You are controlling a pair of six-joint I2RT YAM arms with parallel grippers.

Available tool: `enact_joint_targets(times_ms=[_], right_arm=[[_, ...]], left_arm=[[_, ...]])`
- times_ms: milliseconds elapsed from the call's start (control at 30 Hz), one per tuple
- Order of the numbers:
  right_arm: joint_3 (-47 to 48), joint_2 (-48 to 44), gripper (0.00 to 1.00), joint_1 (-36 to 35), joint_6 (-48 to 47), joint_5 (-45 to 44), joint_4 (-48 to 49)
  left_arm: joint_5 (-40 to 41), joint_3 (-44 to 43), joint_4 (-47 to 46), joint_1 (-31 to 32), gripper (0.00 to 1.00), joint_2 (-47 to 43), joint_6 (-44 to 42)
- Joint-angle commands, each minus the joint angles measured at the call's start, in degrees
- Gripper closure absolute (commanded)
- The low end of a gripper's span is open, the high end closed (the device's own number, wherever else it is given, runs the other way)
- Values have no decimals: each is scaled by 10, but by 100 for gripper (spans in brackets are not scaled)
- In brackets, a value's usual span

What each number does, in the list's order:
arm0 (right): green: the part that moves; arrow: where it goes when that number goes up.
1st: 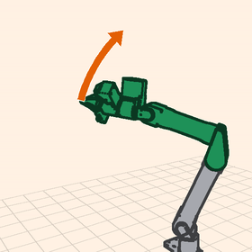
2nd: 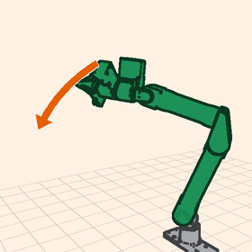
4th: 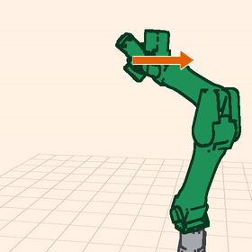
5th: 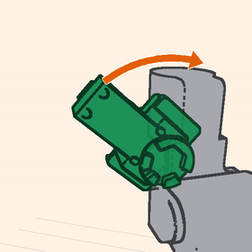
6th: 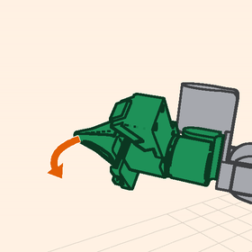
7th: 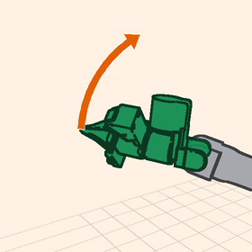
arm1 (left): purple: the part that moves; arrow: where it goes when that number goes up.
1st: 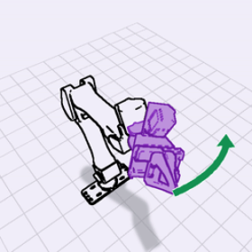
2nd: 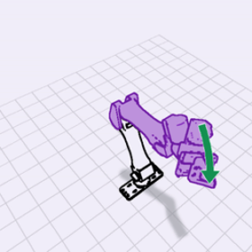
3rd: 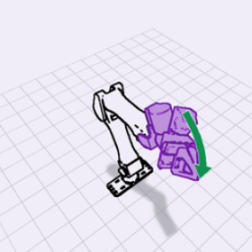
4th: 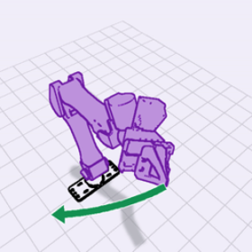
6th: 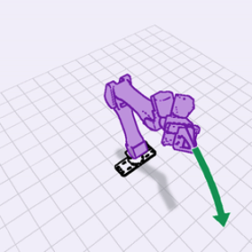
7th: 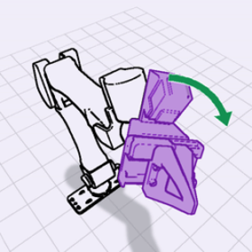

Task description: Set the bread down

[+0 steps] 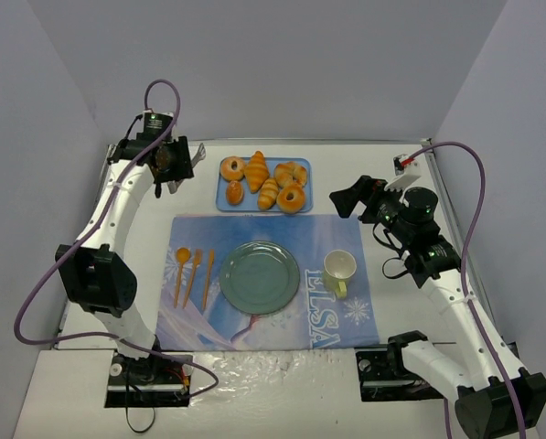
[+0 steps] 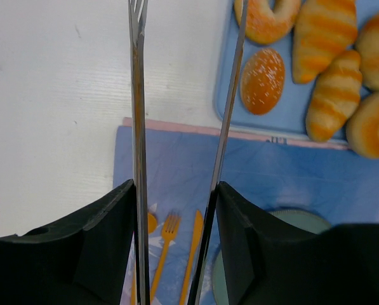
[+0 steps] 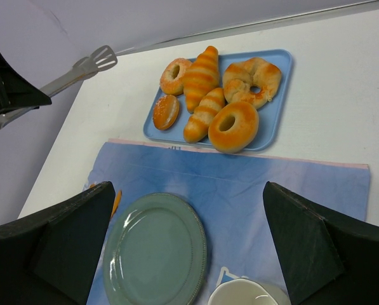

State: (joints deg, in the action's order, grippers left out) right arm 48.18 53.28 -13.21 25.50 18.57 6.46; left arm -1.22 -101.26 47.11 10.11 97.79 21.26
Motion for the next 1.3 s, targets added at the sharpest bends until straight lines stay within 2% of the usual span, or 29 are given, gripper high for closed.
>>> enact_joint_targets(times_ms=[0, 300, 533, 1267], right_arm=[[6, -2, 0, -2, -1, 11, 50], [9, 0, 0, -3, -2, 12, 49], [10, 4, 0, -3, -2, 12, 49], [0, 1, 0, -3, -4, 9, 47]], left_arm=[[6, 19, -14, 41, 53, -71, -15], [29, 87, -36, 104, 53, -93, -4], [50, 110, -62, 134, 53, -67, 9], [65, 105, -101, 152, 54, 28, 31]])
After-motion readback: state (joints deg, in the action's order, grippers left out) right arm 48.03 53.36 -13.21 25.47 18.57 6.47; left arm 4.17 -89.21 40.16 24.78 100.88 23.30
